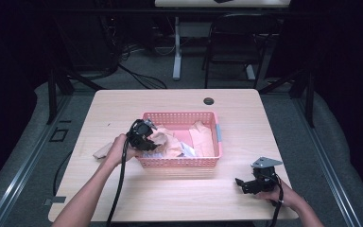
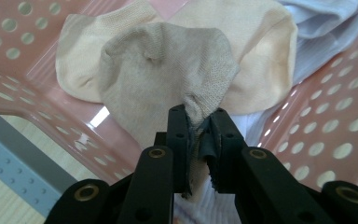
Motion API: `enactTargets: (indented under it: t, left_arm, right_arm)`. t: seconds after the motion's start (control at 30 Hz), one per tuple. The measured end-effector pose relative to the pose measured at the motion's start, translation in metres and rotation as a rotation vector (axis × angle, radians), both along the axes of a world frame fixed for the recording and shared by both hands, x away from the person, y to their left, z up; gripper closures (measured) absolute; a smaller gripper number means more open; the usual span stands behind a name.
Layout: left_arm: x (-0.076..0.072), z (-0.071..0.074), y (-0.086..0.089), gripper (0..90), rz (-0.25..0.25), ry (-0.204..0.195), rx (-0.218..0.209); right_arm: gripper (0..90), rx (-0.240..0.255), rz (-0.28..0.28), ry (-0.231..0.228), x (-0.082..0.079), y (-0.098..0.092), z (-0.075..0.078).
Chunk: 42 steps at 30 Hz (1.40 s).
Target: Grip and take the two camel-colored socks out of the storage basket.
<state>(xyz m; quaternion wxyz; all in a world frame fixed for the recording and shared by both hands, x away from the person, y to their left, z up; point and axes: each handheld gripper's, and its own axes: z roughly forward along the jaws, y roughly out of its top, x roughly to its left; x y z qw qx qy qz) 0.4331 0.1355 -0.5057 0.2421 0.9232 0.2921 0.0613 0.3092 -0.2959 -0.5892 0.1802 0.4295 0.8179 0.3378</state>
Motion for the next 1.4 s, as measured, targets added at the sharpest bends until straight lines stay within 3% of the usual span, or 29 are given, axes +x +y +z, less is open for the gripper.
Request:
enactTargets:
  t: [0.23, 0.43, 0.7, 0.93, 1.4]
  left_arm:
    - [0.001, 0.015, 0.005, 81.6, -0.006, 0.017, 0.003]
    - [0.001, 0.036, 0.008, 81.5, -0.042, 0.028, 0.011]
    - [0.002, 0.057, 0.011, 81.6, -0.057, 0.009, -0.008]
    - [0.004, 0.072, 0.012, 81.5, -0.066, 0.005, 0.006]
    - [0.003, 0.103, 0.02, 81.3, -0.08, -0.024, -0.009]
  right_arm:
    - [0.0, 0.001, 0.0, 0.0, 0.0, 0.0, 0.0]
    - [0.0, 0.001, 0.0, 0.0, 0.0, 0.0, 0.0]
    - [0.0, 0.001, 0.0, 0.0, 0.0, 0.0, 0.0]
    - [0.0, 0.001, 0.0, 0.0, 0.0, 0.0, 0.0]
    - [0.0, 0.001, 0.0, 0.0, 0.0, 0.0, 0.0]
